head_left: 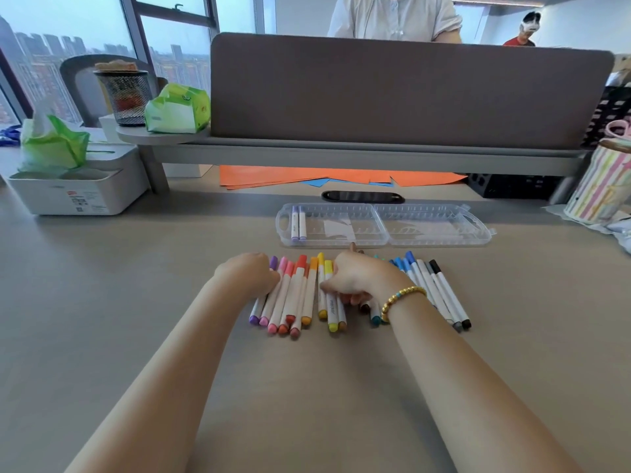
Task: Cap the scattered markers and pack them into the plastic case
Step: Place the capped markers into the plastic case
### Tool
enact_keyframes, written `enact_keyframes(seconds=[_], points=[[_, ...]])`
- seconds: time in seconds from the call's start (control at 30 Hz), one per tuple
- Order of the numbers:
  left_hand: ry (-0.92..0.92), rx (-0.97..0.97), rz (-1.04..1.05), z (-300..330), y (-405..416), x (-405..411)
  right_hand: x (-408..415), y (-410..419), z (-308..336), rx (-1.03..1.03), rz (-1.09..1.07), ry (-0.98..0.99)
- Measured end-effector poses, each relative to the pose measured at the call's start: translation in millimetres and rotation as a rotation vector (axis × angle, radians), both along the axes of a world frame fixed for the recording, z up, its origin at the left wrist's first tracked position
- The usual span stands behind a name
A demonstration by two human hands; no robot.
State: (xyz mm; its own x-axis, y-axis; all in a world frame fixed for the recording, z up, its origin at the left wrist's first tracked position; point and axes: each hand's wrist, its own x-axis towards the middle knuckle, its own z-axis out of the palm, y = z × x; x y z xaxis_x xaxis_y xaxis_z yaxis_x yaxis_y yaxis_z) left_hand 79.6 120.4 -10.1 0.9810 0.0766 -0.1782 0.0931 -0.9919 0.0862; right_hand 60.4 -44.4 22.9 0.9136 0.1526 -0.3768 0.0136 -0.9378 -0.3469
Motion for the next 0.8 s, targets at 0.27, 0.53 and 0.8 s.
enact_keyframes(seconds=[0.27, 0.53, 0.8], points=[[0.040, 0.012, 0.013, 3, 9, 2, 2, 15, -10, 0.063, 0.025, -0.349], [0.076, -0.108, 0.079, 5, 29, 6, -8, 58, -26, 0.071, 0.092, -0.390], [0.095, -0.195, 0.088, 8, 42, 4, -3, 80, -18, -0.073, 0.103, -0.311]])
